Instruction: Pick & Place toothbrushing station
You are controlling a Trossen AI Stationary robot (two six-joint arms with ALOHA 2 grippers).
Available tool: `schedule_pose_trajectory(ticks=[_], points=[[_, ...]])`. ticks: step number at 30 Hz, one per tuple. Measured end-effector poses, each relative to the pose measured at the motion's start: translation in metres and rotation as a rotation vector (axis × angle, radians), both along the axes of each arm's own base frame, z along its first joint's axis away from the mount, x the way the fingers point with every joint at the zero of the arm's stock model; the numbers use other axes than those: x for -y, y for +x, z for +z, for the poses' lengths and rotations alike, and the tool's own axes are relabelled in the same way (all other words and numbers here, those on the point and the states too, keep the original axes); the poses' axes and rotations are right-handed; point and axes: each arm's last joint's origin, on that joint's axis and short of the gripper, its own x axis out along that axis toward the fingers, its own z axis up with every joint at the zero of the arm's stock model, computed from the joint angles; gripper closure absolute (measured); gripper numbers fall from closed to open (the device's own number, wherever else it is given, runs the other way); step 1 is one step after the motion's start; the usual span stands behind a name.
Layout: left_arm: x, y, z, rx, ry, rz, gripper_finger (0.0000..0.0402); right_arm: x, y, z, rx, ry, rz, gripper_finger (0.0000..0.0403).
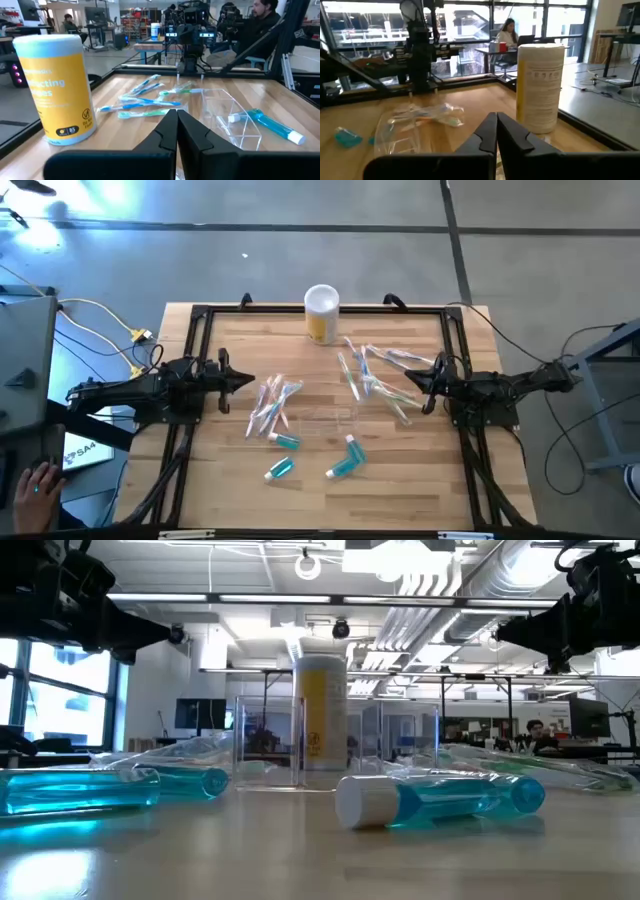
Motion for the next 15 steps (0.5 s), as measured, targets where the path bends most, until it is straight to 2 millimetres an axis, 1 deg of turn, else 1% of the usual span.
schedule_pose_trajectory(ticks=[6, 15], points=[[0.0003, 0.0000, -0.0001, 0.000, -0.008, -0.009, 0.0402, -0.0032, 0.0037, -0.0036, -0.027, 0.048, 0.091, 0.0401], [0.0003, 0.0000, 0.0011, 0.016, -0.041, -0.011, 0.0402, -0.0047, 0.0077, -0.0084, -0.073, 0.080, 0.107, 0.0401]])
